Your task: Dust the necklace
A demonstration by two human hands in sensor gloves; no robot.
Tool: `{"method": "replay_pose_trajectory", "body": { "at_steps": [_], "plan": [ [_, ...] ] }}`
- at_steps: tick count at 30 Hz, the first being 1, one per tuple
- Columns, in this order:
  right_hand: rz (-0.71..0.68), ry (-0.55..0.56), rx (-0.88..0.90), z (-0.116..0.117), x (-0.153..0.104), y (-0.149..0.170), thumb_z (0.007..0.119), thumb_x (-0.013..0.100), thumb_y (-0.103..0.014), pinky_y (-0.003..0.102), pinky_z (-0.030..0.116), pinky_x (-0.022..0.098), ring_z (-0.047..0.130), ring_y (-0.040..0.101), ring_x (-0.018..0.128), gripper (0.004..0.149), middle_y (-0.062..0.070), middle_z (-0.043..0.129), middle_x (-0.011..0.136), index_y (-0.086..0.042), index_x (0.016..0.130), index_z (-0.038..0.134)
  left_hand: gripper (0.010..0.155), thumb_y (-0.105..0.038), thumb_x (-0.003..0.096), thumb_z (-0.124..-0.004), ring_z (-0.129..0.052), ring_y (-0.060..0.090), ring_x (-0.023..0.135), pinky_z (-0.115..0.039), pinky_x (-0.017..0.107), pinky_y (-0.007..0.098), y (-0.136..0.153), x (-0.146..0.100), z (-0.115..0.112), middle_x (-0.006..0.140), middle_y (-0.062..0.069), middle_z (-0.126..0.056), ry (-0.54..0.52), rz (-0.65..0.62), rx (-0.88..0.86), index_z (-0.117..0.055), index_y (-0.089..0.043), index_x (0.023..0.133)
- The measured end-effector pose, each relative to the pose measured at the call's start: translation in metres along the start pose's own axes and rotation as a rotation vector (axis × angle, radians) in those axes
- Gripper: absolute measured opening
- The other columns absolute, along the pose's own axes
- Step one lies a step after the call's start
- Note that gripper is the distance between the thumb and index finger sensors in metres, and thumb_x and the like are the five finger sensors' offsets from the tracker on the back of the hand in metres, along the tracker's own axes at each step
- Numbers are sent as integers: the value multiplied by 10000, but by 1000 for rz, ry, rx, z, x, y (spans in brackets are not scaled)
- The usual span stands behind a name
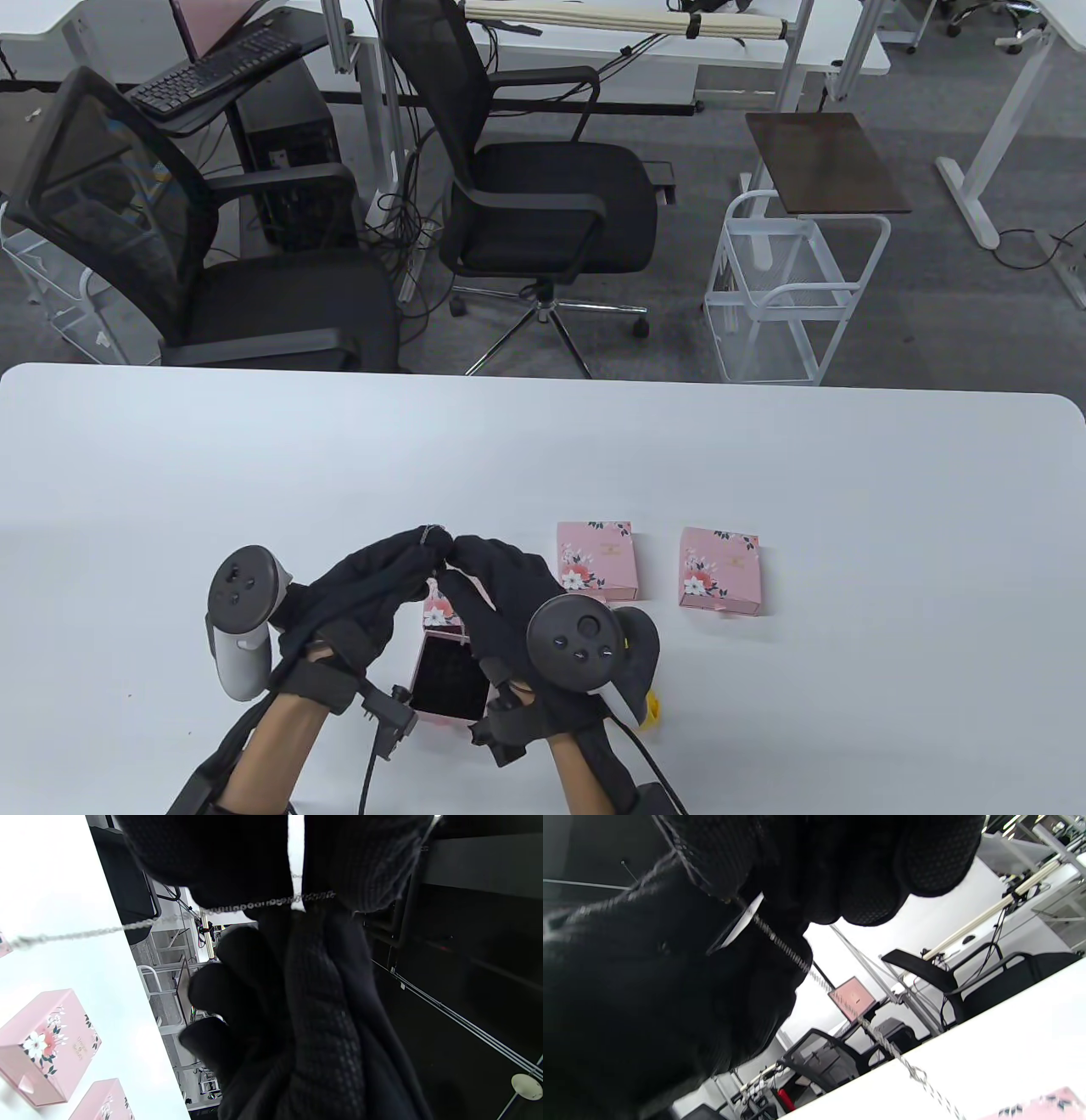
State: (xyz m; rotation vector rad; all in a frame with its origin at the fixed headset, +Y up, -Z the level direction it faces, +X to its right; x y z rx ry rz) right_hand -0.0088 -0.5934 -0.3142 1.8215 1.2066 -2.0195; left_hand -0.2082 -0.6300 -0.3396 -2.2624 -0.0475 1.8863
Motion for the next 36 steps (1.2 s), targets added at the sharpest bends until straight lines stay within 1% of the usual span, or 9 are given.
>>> {"method": "replay_pose_trajectory", "body": {
  "at_steps": [3, 9, 14, 16, 19, 22, 26, 30, 36],
  "plan": [
    [-42, 48, -21, 6, -1, -5, 772, 639, -359, 564, 718, 591, 835, 480, 763, 495, 267, 792, 961, -43, 1016, 710, 375, -467, 559, -840, -780, 341, 901, -732, 633, 492, -2, -1, 0, 1060, 102, -804, -7, -8, 15, -889, -332, 906],
    [-87, 147, -84, 12, -6, -15, 794, 623, -314, 526, 766, 549, 904, 414, 664, 368, 197, 886, 852, -106, 927, 794, 378, -465, 560, -840, -771, 345, 904, -728, 636, 494, -3, -1, -1, 1070, 102, -794, 5, -16, -7, -889, -325, 908],
    [-91, 79, -96, 16, -4, -15, 779, 634, -318, 526, 763, 557, 901, 407, 683, 352, 179, 878, 871, -145, 941, 789, 375, -447, 562, -839, -802, 327, 881, -748, 619, 480, -1, -1, 10, 1049, 92, -817, -68, -11, -17, -890, -309, 906],
    [-90, 36, -102, 19, -3, -15, 775, 638, -320, 531, 757, 563, 894, 414, 695, 348, 179, 872, 882, -157, 945, 787, 376, -433, 566, -834, -819, 317, 865, -760, 610, 472, -2, -2, 17, 1036, 86, -830, -91, -10, -33, -896, -281, 905],
    [-86, 20, -109, 22, -2, -14, 772, 642, -319, 533, 756, 564, 892, 414, 698, 347, 180, 870, 885, -161, 950, 779, 399, -417, 573, -826, -855, 297, 829, -782, 588, 456, -4, -2, 25, 1013, 89, -858, -109, -21, -37, -896, -238, 923],
    [-72, -8, -106, 25, -1, -10, 772, 643, -316, 535, 754, 565, 890, 419, 698, 347, 183, 869, 886, -158, 952, 779, 377, -421, 571, -827, -917, 263, 763, -824, 542, 429, -8, -4, 36, 950, 74, -927, -164, -41, 32, -889, -287, 918],
    [-65, -18, -93, 29, 0, -5, 771, 642, -316, 532, 756, 565, 892, 414, 696, 346, 181, 871, 883, -157, 950, 780, 381, -431, 565, -838, -983, 209, 669, -867, 474, 392, -17, -8, 50, 846, 40, -1011, -226, -77, 103, -910, -257, 897],
    [-63, -39, -76, 33, 1, -3, 770, 642, -317, 531, 757, 566, 893, 410, 697, 345, 181, 869, 885, -160, 949, 782, 384, -440, 569, -841, -988, 209, 658, -866, 470, 391, -28, -10, 57, 830, 46, -1021, -192, -120, 178, -919, -247, 892],
    [-70, -53, -81, 37, 1, -4, 769, 642, -318, 532, 756, 567, 894, 408, 697, 344, 179, 869, 885, -165, 949, 780, 379, -451, 552, -859, -996, 196, 644, -872, 462, 382, -42, -18, 61, 810, 34, -1035, -283, -178, 301, -936, -259, 869]
  ]
}}
Point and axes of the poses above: the tracker on the back of each hand, its own y axis roughly to the little-finger side, its own x axis roughly from the wrist to the fingertips, z = x × y, the point moved 4 cm from there along x, roughly from the wrist to the fingertips
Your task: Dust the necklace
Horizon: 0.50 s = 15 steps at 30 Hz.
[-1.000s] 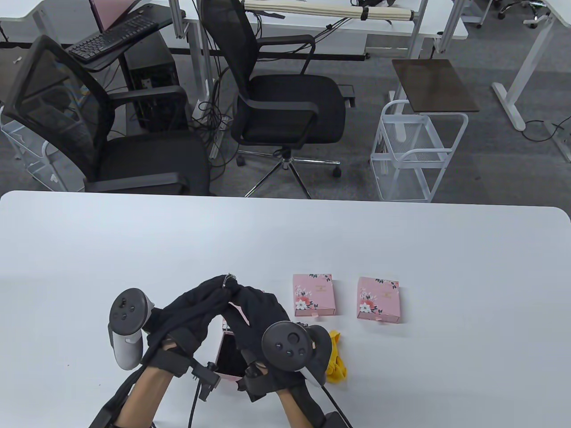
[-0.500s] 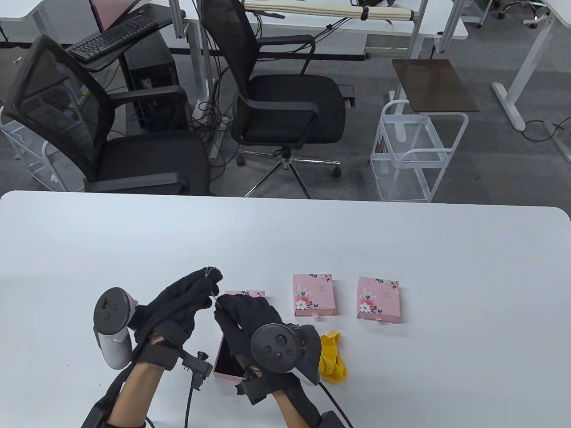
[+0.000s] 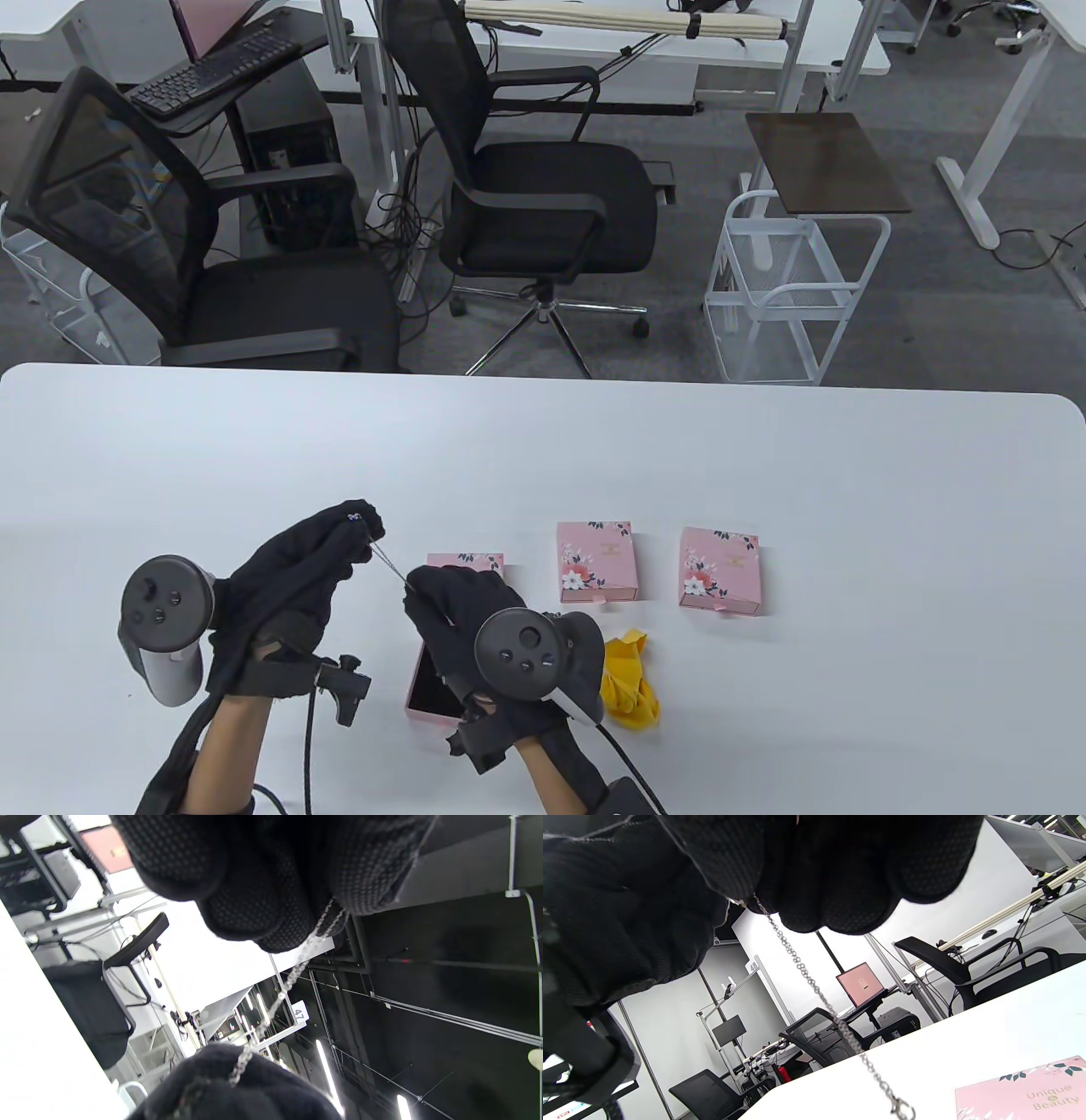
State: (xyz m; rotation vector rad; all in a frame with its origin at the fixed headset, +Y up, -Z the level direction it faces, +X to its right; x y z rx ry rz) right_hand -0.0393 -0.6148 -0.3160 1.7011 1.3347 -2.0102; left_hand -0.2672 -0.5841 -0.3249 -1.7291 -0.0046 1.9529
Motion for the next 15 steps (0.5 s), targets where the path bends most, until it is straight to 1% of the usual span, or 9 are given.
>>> {"method": "replay_pose_trajectory", "body": {
  "at_steps": [5, 8, 11, 15],
  "plan": [
    [-13, -25, -6, 4, 0, -3, 768, 643, -319, 534, 753, 570, 892, 409, 700, 346, 177, 866, 889, -168, 954, 775, 371, -455, 531, -899, -995, 178, 652, -876, 469, 366, -7, -4, 0, 819, 9, -1031, -56, -35, 19, -935, -291, 862],
    [-14, -31, -2, 5, 0, -4, 768, 643, -323, 535, 752, 571, 892, 408, 702, 346, 176, 867, 890, -170, 952, 778, 370, -448, 527, -914, -991, 176, 659, -875, 472, 363, -9, -6, -2, 830, 8, -1024, -58, -47, -9, -929, -297, 865],
    [-18, -60, 12, 6, 0, -4, 769, 643, -326, 537, 750, 573, 890, 412, 704, 344, 176, 867, 891, -173, 952, 780, 370, -449, 522, -928, -991, 173, 658, -876, 472, 360, -10, -6, -4, 829, 3, -1023, -54, -51, -27, -929, -303, 862],
    [-9, -95, 21, 7, 1, -2, 770, 644, -330, 546, 741, 579, 883, 423, 713, 359, 183, 860, 903, -159, 960, 768, 364, -460, 537, -913, -990, 180, 658, -873, 473, 367, -11, -7, -7, 826, 8, -1025, -33, -47, -18, -933, -294, 860]
  ]
}}
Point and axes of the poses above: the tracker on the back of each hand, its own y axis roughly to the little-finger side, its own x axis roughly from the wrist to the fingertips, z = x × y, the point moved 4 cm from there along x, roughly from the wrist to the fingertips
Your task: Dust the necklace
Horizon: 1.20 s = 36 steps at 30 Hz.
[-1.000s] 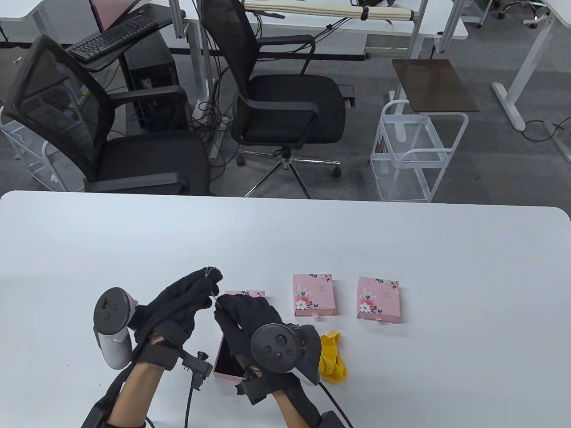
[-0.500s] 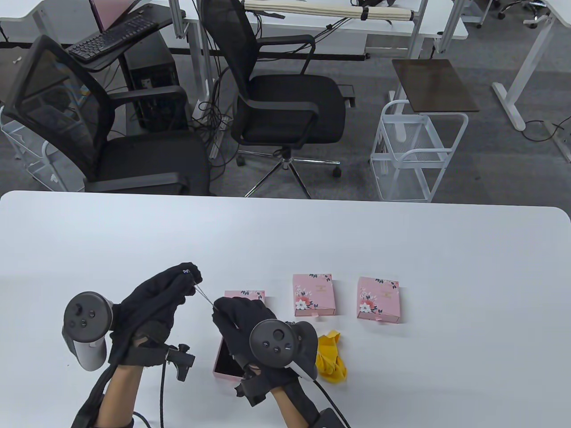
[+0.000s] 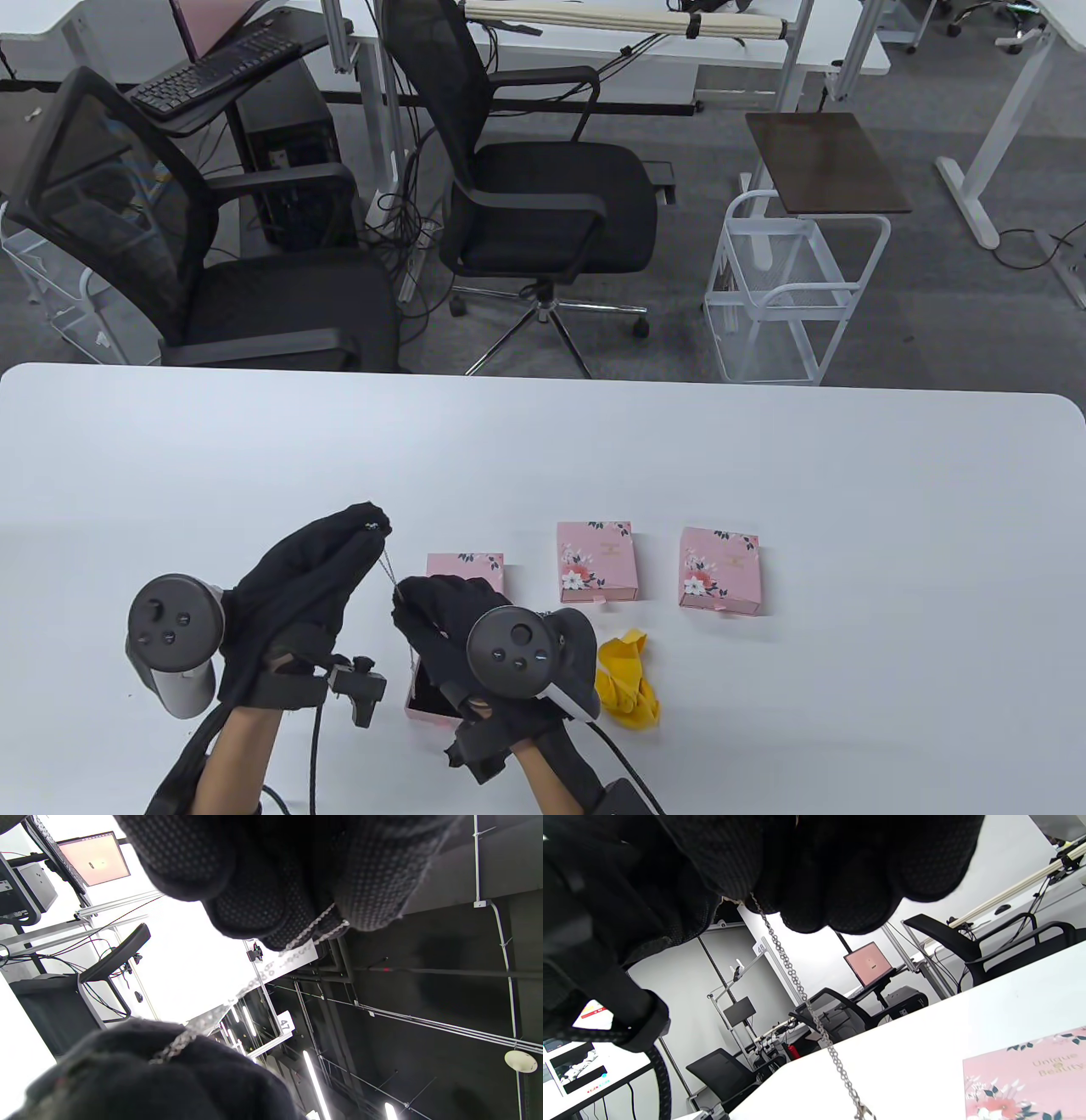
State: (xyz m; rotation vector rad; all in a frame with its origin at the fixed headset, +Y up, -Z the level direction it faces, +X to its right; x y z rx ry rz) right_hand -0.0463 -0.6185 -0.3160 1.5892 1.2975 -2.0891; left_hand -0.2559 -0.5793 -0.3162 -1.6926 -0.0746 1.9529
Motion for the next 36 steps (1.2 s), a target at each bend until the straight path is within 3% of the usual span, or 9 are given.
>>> {"method": "replay_pose_trajectory", "body": {
  "at_steps": [7, 13, 16, 19, 24, 31, 33, 36],
  "plan": [
    [166, -13, -151, -35, -9, 40, 777, 640, -397, 579, 699, 611, 815, 485, 793, 537, 254, 760, 1008, -89, 1066, 665, 354, -466, 539, -910, -981, 191, 676, -864, 486, 379, 0, 1, -3, 839, -3, -1019, 46, 2, -21, -933, -307, 855],
    [406, -86, -366, -64, -47, 106, 777, 638, -428, 610, 664, 628, 762, 532, 828, 621, 301, 698, 1047, -47, 1100, 613, 358, -463, 545, -901, -978, 198, 684, -861, 491, 384, 1, 2, -9, 850, 2, -1013, 73, 10, -12, -928, -305, 865],
    [530, -218, -456, -55, -70, 141, 765, 641, -445, 632, 640, 640, 725, 565, 852, 672, 336, 645, 1077, -25, 1125, 567, 360, -461, 546, -899, -976, 201, 685, -860, 492, 385, -1, 1, -10, 851, 5, -1013, 76, 5, -13, -927, -302, 868],
    [597, -388, -511, -27, -87, 167, 769, 631, -462, 647, 619, 653, 684, 589, 882, 728, 354, 581, 1114, -22, 1150, 508, 360, -459, 548, -897, -975, 201, 687, -859, 493, 385, -1, 1, -9, 854, 5, -1011, 77, 1, -14, -925, -302, 871],
    [641, -546, -578, 9, -89, 185, 788, 625, -428, 654, 602, 667, 637, 604, 915, 780, 360, 474, 1157, -49, 1181, 393, 359, -455, 549, -896, -975, 201, 687, -859, 493, 386, -1, 0, -10, 857, 5, -1010, 85, -1, -18, -923, -303, 873],
    [518, -434, -802, 18, -80, 179, 820, 603, -330, 523, 748, 585, 857, 424, 763, 620, 255, 739, 1007, -99, 1117, 562, 361, -452, 548, -897, -976, 201, 686, -859, 493, 386, -1, -1, -12, 857, 8, -1010, 95, -1, -20, -924, -300, 874],
    [515, -401, -761, 13, -79, 178, 816, 605, -325, 514, 757, 575, 871, 412, 740, 596, 244, 762, 986, -98, 1106, 587, 362, -451, 549, -896, -974, 203, 688, -858, 494, 387, 0, -1, -13, 857, 8, -1010, 97, 3, -21, -922, -299, 876],
    [483, -257, -579, -4, -72, 164, 812, 606, -330, 506, 768, 559, 887, 408, 716, 589, 243, 783, 966, -82, 1097, 601, 360, -452, 549, -895, -975, 203, 688, -858, 495, 387, 0, -1, -14, 858, 6, -1010, 100, 5, -23, -922, -302, 875]
  ]
}}
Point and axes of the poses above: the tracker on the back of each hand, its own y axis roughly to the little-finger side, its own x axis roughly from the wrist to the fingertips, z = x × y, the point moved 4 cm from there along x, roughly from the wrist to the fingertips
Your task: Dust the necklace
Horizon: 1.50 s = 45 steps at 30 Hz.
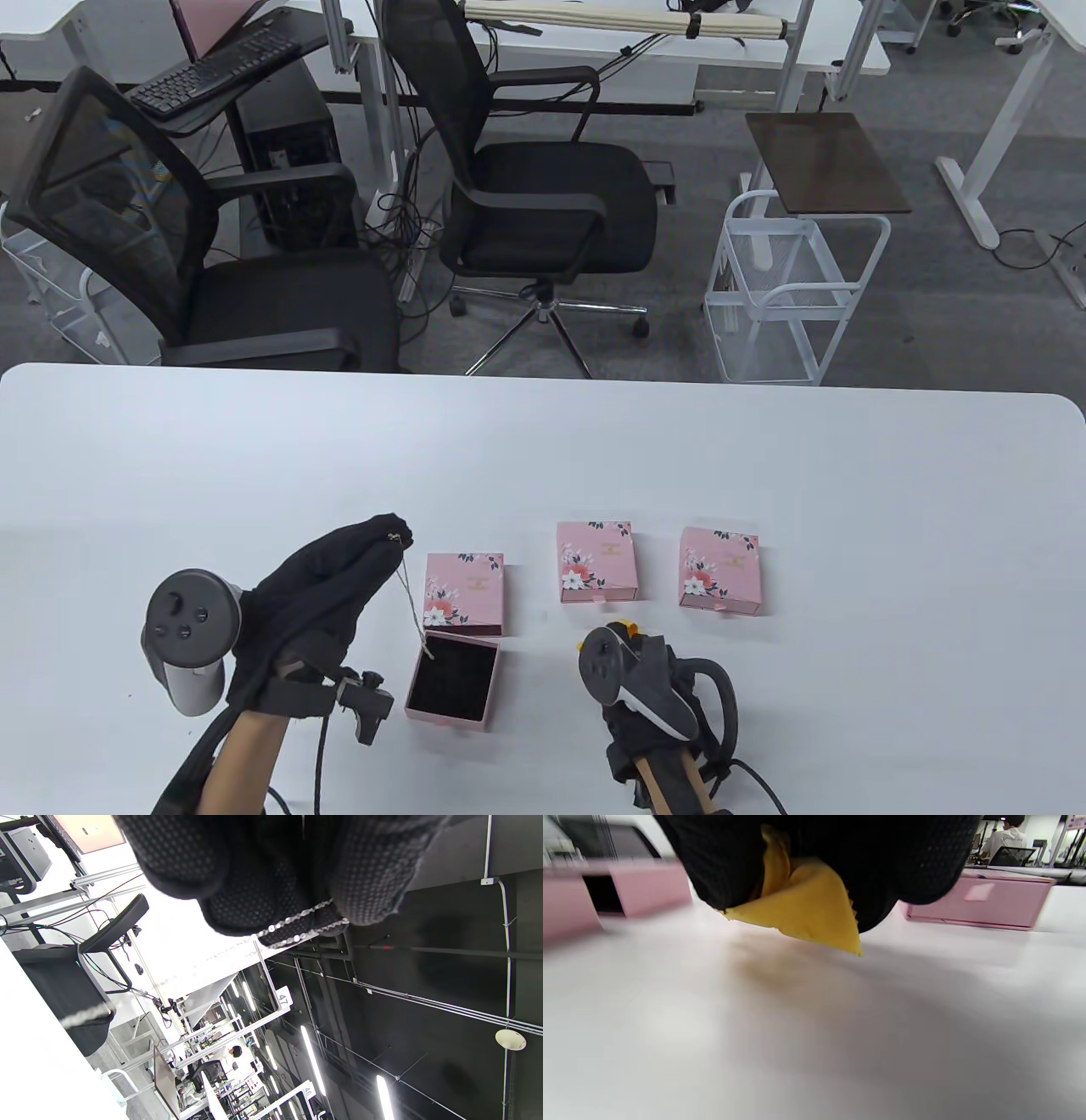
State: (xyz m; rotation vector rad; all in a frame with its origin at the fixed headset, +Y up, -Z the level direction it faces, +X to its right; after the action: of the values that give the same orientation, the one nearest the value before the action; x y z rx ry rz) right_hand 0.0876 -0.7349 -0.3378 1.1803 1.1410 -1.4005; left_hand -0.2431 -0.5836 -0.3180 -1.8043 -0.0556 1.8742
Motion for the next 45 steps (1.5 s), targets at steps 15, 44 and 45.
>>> {"method": "replay_pose_trajectory", "body": {
  "at_steps": [15, 44, 45],
  "plan": [
    [-418, 261, 987, -101, -7, -85, 783, 620, -369, 523, 745, 584, 866, 421, 748, 595, 230, 766, 987, -93, 1108, 582, 360, -460, 551, -887, -972, 225, 695, -854, 500, 401, 4, 3, -4, 862, 13, -1009, 6, 27, 14, -918, -308, 876],
    [-417, 644, 733, -128, -46, -123, 862, 566, -381, 507, 780, 542, 902, 404, 704, 668, 224, 807, 952, -98, 1103, 582, 364, -446, 546, -891, -1012, 189, 679, -895, 477, 375, -2, -3, -19, 840, 14, -1018, -8, 19, 1, -915, -291, 875],
    [-408, 659, 718, -128, -47, -124, 869, 560, -384, 504, 786, 536, 910, 398, 694, 671, 222, 813, 944, -98, 1099, 590, 365, -444, 545, -892, -1015, 190, 677, -898, 476, 376, -3, -3, -19, 837, 18, -1019, -11, 18, 5, -915, -289, 874]
  ]
}}
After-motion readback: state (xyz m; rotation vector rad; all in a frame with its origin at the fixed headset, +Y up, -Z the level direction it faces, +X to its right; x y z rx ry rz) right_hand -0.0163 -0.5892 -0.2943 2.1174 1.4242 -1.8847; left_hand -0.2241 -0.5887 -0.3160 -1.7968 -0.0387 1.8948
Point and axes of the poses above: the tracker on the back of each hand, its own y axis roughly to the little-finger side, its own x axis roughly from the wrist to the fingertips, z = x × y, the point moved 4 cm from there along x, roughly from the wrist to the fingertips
